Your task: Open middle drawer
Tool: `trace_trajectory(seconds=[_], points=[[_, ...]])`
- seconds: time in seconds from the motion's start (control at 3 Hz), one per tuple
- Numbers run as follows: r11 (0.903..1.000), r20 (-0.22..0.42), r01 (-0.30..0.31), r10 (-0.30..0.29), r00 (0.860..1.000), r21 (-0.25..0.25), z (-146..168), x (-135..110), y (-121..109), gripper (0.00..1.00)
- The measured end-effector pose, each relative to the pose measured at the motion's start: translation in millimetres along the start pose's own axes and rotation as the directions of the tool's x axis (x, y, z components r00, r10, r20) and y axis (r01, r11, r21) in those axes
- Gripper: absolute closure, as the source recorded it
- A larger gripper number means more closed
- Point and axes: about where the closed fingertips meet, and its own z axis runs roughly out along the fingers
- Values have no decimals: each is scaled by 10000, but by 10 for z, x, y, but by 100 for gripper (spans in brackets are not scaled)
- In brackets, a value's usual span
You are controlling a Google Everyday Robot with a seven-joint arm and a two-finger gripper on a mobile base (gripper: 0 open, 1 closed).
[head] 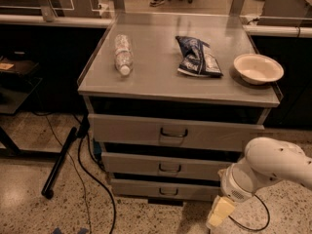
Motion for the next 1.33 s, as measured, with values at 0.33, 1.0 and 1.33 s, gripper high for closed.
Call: trace_trajectory(seconds=[0.33,1.0,1.33], points=[[9986,189,-260,269,9995,-464,256,29,-1,0],[9970,695,-710,731,9949,-319,888,-40,-519,0],[9966,886,-823,812,9928,97,900,-53,-762,0]])
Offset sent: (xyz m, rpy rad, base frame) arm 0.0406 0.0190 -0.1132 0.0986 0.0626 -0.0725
